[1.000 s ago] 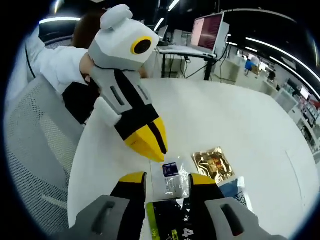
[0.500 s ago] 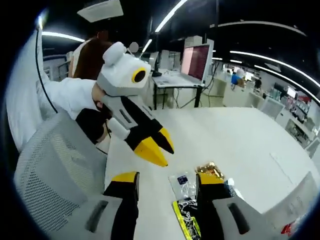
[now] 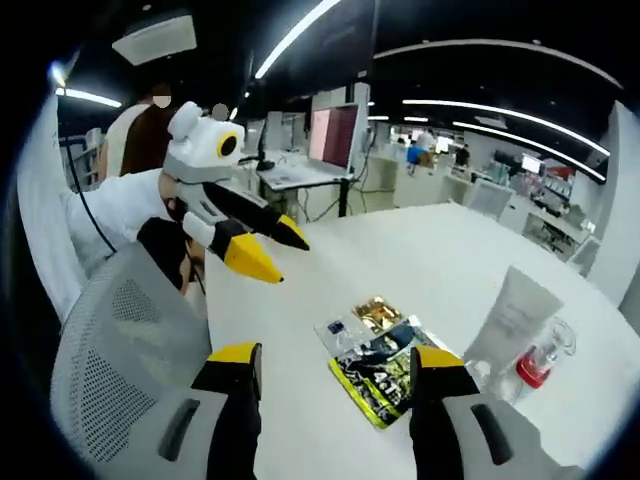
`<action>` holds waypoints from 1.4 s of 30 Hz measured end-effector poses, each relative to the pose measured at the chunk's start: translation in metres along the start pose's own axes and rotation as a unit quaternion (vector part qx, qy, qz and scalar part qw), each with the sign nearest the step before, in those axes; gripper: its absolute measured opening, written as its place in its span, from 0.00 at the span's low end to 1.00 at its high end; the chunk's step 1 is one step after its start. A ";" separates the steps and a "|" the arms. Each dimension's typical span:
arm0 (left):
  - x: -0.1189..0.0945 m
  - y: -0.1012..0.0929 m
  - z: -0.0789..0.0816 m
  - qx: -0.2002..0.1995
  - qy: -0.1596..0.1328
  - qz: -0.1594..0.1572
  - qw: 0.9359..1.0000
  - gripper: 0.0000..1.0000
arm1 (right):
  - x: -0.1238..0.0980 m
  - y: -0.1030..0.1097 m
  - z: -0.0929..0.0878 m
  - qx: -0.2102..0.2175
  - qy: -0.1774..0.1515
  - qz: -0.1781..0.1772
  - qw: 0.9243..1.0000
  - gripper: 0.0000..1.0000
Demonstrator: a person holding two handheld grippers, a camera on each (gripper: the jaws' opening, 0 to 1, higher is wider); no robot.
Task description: Arrange the skincare products in the storage area until every visible bottle or jar stands upright without overlapping.
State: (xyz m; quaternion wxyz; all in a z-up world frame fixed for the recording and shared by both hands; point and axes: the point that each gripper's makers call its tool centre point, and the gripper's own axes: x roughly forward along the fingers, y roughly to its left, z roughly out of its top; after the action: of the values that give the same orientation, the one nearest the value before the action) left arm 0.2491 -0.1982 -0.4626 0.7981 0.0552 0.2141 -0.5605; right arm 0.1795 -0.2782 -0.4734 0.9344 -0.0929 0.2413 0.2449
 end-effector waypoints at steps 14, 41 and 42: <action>-0.011 -0.016 0.003 0.010 -0.009 -0.002 1.000 0.67 | -0.051 -0.027 -0.022 0.069 -0.021 -0.082 0.994 0.82; -0.026 -0.038 -0.010 -0.001 -0.033 0.019 0.999 0.98 | -0.095 -0.035 -0.066 0.141 -0.035 -0.160 0.976 0.99; -0.027 -0.039 -0.011 -0.003 -0.032 0.020 0.999 0.99 | -0.097 -0.035 -0.069 0.144 -0.034 -0.162 0.976 0.99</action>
State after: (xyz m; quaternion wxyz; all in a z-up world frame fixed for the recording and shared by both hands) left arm 0.2031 -0.1854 -0.4556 0.8156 0.0386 0.1890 -0.5455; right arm 0.0955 -0.3680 -0.4829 0.9729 0.0131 0.2242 0.0558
